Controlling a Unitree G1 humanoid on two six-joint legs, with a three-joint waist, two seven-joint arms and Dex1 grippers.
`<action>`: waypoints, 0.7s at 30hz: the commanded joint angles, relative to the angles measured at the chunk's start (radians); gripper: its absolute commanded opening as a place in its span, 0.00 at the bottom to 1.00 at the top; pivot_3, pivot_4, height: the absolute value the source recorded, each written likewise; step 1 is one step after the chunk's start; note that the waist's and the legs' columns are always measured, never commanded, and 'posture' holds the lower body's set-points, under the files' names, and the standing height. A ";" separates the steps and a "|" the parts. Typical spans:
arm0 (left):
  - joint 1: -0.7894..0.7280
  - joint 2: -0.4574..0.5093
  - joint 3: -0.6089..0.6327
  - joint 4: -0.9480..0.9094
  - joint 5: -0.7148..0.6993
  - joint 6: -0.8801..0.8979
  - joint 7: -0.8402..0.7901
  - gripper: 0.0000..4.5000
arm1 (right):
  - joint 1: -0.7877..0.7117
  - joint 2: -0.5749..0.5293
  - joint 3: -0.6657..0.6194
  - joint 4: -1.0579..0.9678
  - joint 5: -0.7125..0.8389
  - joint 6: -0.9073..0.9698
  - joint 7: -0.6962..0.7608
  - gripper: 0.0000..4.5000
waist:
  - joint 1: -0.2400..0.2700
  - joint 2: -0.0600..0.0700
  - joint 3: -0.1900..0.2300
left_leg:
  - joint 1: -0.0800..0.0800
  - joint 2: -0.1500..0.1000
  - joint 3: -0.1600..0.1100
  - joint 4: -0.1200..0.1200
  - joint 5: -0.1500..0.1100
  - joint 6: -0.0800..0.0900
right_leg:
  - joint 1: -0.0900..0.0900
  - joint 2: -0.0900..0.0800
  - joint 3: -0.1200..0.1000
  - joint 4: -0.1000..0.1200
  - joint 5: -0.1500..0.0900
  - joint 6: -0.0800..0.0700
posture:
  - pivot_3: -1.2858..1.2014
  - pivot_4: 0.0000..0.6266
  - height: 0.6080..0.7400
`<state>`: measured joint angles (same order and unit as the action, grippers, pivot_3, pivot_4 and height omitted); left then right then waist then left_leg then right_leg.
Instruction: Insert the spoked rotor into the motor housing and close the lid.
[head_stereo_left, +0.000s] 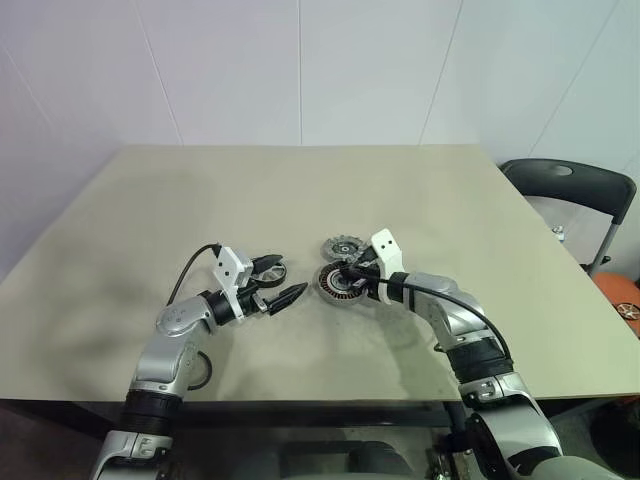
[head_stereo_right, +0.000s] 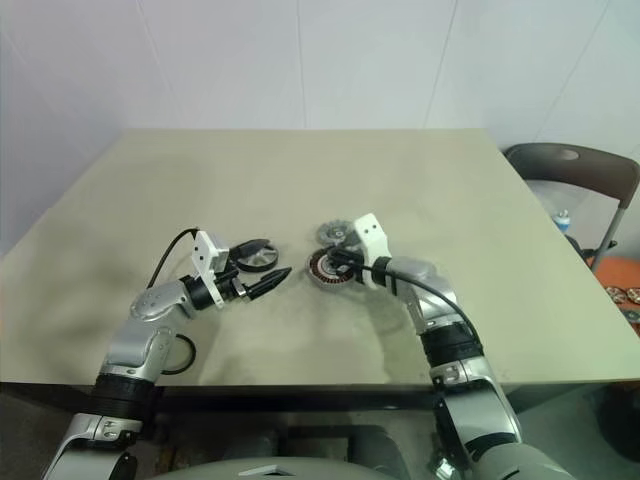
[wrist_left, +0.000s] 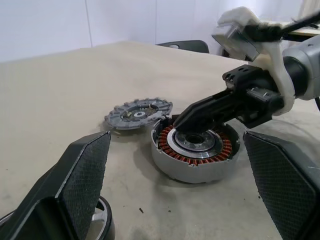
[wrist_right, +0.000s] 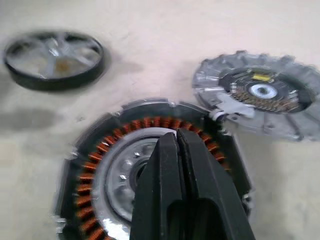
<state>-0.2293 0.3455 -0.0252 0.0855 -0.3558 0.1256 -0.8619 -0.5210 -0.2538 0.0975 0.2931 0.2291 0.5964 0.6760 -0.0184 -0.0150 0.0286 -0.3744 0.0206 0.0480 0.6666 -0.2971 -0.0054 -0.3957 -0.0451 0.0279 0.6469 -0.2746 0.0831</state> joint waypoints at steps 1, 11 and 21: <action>-0.004 -0.004 0.015 -0.031 -0.022 0.002 0.002 1.00 | 0.005 -0.010 -0.005 -0.084 0.057 0.009 0.074 0.01 | -0.001 0.000 0.000 | 0.000 0.000 0.000 -0.001 0.000 0.000 | -0.001 0.000 0.000 0.000 0.000 0.000 | 0.52 0.00 1.00; 0.231 0.028 0.194 -0.287 -0.334 0.289 0.061 1.00 | -0.007 -0.078 0.023 -0.201 0.037 -0.088 0.157 0.01 | -0.005 0.001 0.001 | -0.001 0.002 0.000 -0.001 0.000 0.000 | -0.002 -0.001 0.000 0.000 0.000 0.000 | 0.52 0.00 1.00; 0.339 -0.036 0.307 -0.267 -0.492 0.470 0.242 1.00 | -0.068 -0.099 0.014 -0.190 0.028 -0.141 0.165 0.68 | 0.001 0.001 0.001 | 0.000 0.002 0.000 -0.001 0.000 0.000 | -0.001 -0.002 0.000 -0.001 0.000 -0.001 | 0.52 0.00 1.00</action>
<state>0.1245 0.3244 0.2779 -0.1763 -0.8351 0.5723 -0.6793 -0.5466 -0.3552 0.1315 0.1207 0.2570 0.4925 0.8547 -0.0175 -0.0136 0.0299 -0.3744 0.0222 0.0484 0.6660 -0.2971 -0.0059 -0.3967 -0.0472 0.0278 0.6462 -0.2750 0.0824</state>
